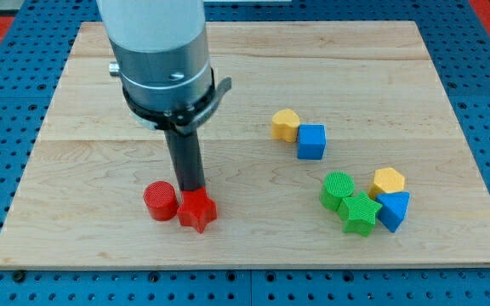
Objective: Push the red circle slightly downwards
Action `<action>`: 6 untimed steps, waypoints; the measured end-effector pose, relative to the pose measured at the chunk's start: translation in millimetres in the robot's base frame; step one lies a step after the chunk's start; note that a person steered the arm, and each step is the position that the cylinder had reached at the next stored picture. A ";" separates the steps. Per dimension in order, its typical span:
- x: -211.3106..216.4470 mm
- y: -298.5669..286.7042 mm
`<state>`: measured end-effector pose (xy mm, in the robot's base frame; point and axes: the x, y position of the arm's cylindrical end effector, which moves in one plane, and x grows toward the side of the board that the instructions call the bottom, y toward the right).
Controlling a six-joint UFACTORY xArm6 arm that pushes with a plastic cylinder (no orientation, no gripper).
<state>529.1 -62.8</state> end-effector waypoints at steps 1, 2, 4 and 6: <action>-17.0 4.0; -38.4 -37.1; -16.0 -54.3; -19.5 -54.3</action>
<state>509.6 -117.1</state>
